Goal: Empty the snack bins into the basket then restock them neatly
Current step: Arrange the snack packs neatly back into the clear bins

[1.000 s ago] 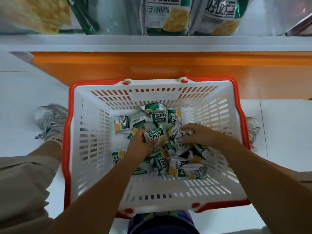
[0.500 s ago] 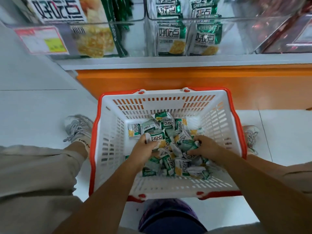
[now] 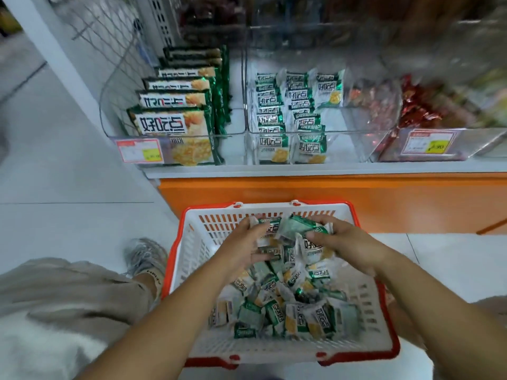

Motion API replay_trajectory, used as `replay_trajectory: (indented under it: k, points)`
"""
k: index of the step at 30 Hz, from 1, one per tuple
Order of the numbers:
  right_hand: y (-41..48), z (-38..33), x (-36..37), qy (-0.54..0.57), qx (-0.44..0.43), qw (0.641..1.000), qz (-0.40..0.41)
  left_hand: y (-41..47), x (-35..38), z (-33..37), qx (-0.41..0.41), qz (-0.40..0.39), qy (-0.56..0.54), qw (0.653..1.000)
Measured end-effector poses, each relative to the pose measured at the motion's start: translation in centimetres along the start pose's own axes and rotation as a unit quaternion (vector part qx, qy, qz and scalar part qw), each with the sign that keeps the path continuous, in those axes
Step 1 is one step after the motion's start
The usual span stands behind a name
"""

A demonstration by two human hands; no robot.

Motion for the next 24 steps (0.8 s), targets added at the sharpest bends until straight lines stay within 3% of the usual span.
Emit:
replay_trajectory:
  k: [3, 6, 12, 18, 24]
  points:
    - [-0.8, -3.1, 0.0, -0.005, -0.032, 0.999, -0.02, -1.4, 1.1, 4.5, 0.042, -0.033, 0.02, 0.998]
    - [-1.7, -6.8, -0.6, -0.015, -0.073, 0.997, -0.017, -1.5, 1.3, 7.9, 0.098, -0.013, 0.089, 0.991]
    - [-2.7, -14.0, -6.5, -0.01, -0.192, 0.972, 0.133, -4.1, 0.6, 16.6, 0.198, 0.029, 0.1, 0.975]
    - [-0.9, -16.2, -8.8, 0.054, -0.152, 0.981, 0.109, -6.3, 0.0, 23.8, 0.306, 0.082, 0.074, 0.946]
    - [0.9, -21.8, -11.9, -0.04, -0.22, 0.961, 0.162, -5.7, -1.2, 26.1, 0.318, 0.108, 0.026, 0.941]
Point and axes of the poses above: each hand's wrist, its own y-axis towards the middle knuckle, its own x-axis out of the palm, z = x × y, the point moved 10 cm from there along y, towards the middle knuckle, and after that the axes turned 14 degrees about z, right-handed, at the moved point
